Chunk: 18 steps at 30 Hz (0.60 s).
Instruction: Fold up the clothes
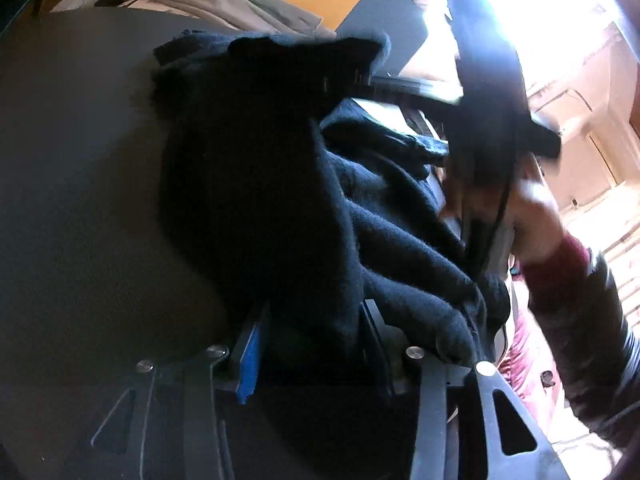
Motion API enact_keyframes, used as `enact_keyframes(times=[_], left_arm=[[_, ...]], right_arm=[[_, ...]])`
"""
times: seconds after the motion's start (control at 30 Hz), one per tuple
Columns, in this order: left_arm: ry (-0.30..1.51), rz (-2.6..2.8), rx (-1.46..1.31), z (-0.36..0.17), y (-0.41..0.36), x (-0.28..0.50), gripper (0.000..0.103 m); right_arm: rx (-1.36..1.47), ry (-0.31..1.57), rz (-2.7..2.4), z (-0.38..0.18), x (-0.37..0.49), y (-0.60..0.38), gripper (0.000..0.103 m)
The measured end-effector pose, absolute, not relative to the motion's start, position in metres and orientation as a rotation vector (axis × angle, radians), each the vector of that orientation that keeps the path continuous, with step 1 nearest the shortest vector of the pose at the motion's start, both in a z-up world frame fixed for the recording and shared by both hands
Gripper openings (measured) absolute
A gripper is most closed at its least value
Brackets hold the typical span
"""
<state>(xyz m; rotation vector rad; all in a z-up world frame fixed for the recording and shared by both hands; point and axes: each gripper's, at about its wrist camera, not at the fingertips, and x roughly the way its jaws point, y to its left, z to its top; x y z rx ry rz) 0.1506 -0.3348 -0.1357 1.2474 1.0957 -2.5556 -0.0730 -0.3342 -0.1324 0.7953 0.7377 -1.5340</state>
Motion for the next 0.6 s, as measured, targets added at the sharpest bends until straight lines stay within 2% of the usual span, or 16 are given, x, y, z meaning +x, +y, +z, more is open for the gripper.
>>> enact_keyframes(times=[0.23, 0.43, 0.47, 0.57, 0.6], left_arm=[[1.010, -2.603, 1.269, -0.134, -0.333, 0.154, 0.041], [1.033, -2.577, 1.296, -0.133, -0.347, 0.157, 0.036], [1.021, -2.568, 1.299, -0.133, -0.348, 0.157, 0.035], [0.987, -2.543, 1.308, -0.132, -0.351, 0.156, 0.028], [0.976, -2.534, 1.311, -0.132, -0.353, 0.156, 0.023]], right_arm=[[0.932, 0.456, -1.534, -0.097, -0.136, -0.342, 0.010], [0.910, 0.320, -1.908, -0.063, -0.218, -0.372, 0.011], [0.905, 0.321, -1.966, -0.059, -0.230, -0.377, 0.015], [0.910, 0.288, -2.028, -0.048, -0.243, -0.362, 0.058], [0.899, 0.284, -2.031, -0.044, -0.243, -0.353, 0.059]])
